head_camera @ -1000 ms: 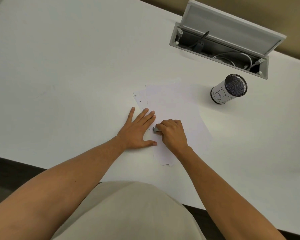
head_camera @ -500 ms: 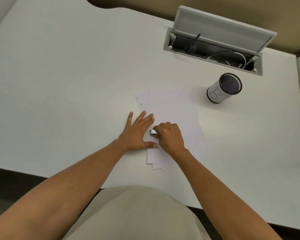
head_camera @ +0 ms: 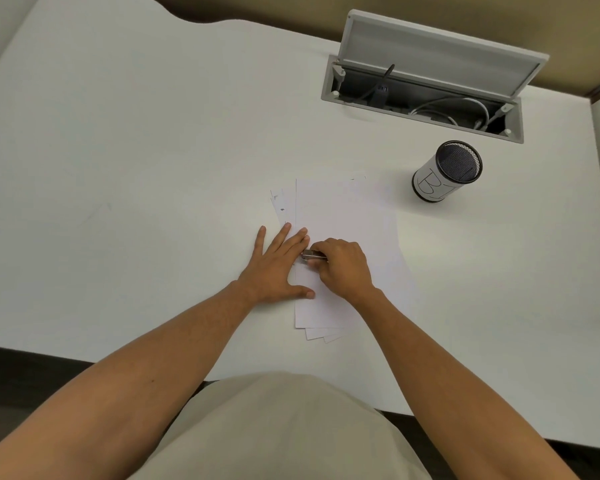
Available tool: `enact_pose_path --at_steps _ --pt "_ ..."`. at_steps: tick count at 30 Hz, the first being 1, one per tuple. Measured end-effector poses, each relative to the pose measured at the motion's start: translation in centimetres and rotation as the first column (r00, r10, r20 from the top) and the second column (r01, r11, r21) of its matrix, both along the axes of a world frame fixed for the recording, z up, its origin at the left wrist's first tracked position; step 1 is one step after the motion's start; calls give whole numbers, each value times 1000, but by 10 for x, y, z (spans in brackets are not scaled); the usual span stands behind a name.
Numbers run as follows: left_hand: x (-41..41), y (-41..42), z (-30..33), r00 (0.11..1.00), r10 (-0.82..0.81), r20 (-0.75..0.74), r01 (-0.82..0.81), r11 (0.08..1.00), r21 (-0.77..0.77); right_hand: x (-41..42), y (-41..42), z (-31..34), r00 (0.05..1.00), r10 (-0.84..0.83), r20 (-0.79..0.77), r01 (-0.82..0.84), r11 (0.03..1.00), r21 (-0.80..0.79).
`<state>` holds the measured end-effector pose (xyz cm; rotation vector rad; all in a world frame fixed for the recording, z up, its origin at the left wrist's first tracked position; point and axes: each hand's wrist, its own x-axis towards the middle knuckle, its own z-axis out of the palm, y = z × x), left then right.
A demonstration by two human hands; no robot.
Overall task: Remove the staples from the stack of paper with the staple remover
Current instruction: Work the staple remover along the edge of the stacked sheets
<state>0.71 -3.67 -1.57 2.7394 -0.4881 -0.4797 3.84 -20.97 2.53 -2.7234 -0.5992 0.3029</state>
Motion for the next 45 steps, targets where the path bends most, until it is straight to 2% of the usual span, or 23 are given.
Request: enact_pose_path --at_steps 3,9,17,25,29,33,36,41,45 --pt "0 0 -1 1000 4 5 -4 1000 4 -1 -7 1 999 32 0 -32 999 -2" --pt "0 0 -2 1000 7 3 -7 1000 1 -15 -7 -3 993 48 106 -48 999 2" --pt "1 0 -4 1000 2 0 -2 1000 8 -19 2 -3 995 34 96 -30 999 -44" --pt "1 -1 -1 1000 6 -10 -6 1000 -9 -7 4 3 998 14 -56 -19 997 -78" --pt "1 -2 0 1000 13 -12 -14 1000 -21 6 7 8 968 -94 -232 97 995 0" --pt "1 -1 0 1000 12 -14 -12 1000 -8 9 4 10 956 -79 -284 84 996 5" --pt "1 -1 -2 1000 11 -17 -11 1000 3 6 0 9 968 -61 -242 59 998 -14" --pt "1 -1 -3 1000 16 -18 -16 1000 4 -10 -3 3 999 16 -46 -19 998 -58" --pt "1 -1 -4 1000 20 -20 -20 1000 -7 -19 -2 2 997 47 56 -46 999 -24"
